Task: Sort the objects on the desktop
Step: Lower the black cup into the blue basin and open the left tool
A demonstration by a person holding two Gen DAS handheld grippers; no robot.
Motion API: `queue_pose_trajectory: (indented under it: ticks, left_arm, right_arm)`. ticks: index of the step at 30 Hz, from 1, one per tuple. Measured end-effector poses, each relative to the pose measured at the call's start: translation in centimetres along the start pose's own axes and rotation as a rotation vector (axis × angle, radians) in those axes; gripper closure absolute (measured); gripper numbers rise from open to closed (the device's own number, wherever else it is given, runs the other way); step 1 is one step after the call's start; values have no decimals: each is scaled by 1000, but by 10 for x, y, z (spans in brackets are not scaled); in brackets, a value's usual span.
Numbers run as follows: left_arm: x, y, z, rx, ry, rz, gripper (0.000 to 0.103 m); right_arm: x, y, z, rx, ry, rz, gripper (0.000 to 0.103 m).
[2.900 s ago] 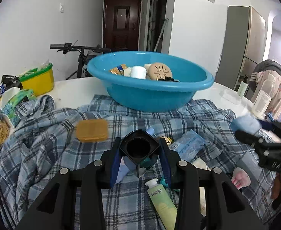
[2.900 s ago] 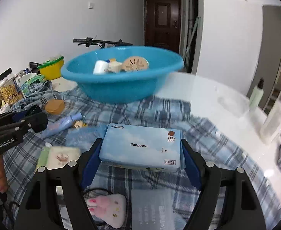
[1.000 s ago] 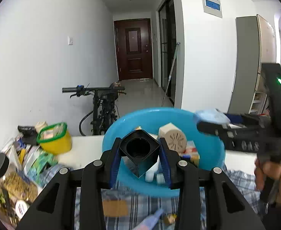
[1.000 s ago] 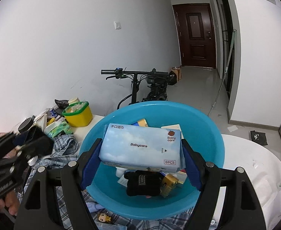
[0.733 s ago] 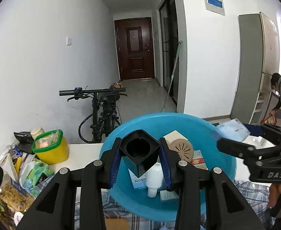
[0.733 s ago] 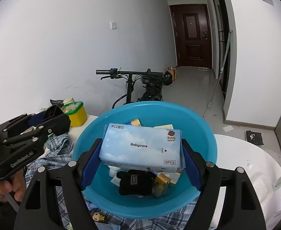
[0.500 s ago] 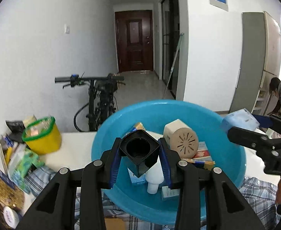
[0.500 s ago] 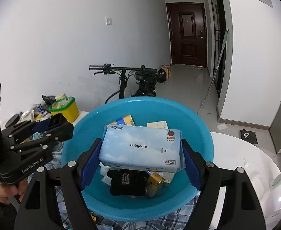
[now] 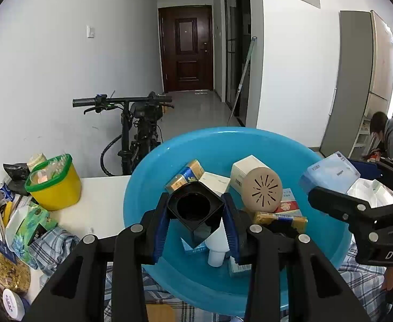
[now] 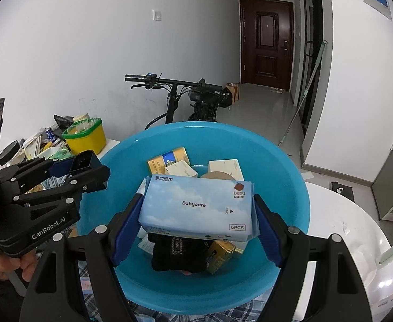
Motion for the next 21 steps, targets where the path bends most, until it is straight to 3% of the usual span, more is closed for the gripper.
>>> queue_pose_trajectory:
  ticks: [17,18,19,20,21]
  left_arm:
    - [4,6,-9,-9,19,-5,63]
    - [3,6,-9,-6,15,0,56]
    - [0,5,-9,6,12,7,43]
    - [-1,4,-9,15,23,9,3]
    - [4,6,-10,8,74,10,0]
  right_arm:
    - [5,-4,1,11,-2,-9,26]
    - [5,-4,1,12,-2,-10,26]
    - [5,-4,1,15,-1,-12,26]
    - [5,-4,1,18,-3,-14,26]
    - [5,-4,1,15,0,-12,26]
Point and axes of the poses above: each gripper's, at about its wrist camera, not at the fingertips, and z roughly the way its jaws point, x to its left, y to its top, the point moved 10 cm from there along z, roughly the way its jaws point, and after that the axes turned 2 degrees about -x, right-handed, at the moved point
